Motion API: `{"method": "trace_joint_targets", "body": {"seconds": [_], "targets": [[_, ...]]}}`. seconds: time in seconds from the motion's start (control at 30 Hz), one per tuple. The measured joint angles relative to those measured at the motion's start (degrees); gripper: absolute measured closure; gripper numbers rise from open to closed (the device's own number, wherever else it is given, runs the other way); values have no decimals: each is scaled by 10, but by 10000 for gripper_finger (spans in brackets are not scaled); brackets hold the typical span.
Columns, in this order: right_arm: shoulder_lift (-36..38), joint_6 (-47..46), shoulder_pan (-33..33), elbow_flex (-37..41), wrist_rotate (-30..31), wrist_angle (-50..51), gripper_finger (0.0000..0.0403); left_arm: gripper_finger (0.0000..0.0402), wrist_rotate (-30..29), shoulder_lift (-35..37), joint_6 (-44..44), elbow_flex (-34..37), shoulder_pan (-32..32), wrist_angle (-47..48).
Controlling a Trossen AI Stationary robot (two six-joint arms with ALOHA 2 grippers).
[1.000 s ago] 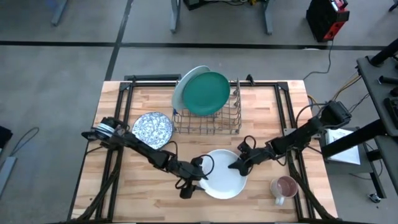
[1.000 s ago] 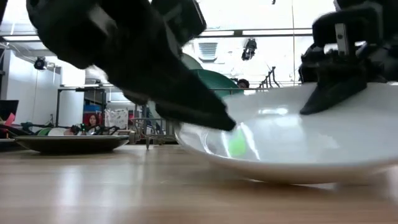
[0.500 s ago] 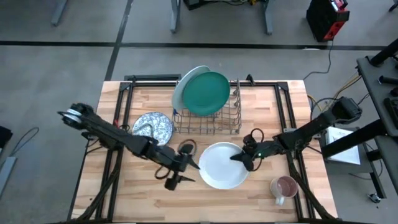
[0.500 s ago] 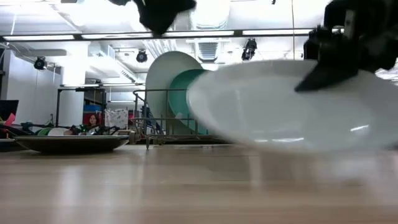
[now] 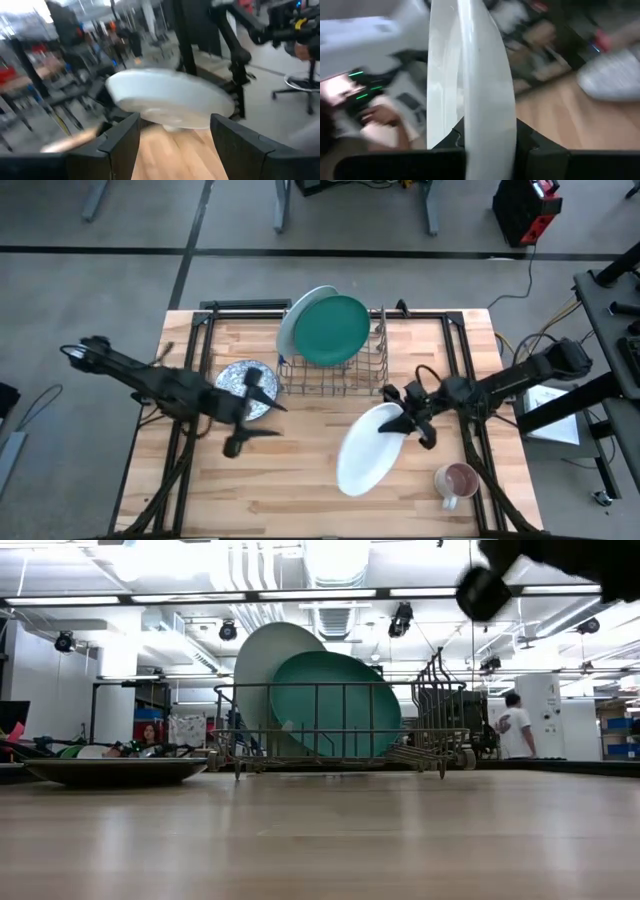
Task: Sort dishes
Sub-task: Put the white plate into the dish rack
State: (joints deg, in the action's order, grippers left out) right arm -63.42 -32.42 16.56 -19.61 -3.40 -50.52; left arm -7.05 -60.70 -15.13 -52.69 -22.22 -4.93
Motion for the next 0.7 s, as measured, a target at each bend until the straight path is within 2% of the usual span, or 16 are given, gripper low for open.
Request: {"method": "trace_joint_targets", "body": {"seconds": [0.17,0.37,0.5,0.6,0.7], "targets": [[2,90,-65,-45,-172,-32,358,172,-16,68,-74,0,0,-22],[-31,175,-115,-144,-469,-25,358,172,-97,131,-159,0,1,-64],[-69,218,-123,-213,-648,-23,358,172,-124,158,-176,-1,2,-75],[-93,233,-128,-253,-720,-21,358,172,-152,171,-176,-1,2,-73],[-111,235,-144,-279,-730,-12,358,172,-182,178,-179,-1,2,-67]]}}
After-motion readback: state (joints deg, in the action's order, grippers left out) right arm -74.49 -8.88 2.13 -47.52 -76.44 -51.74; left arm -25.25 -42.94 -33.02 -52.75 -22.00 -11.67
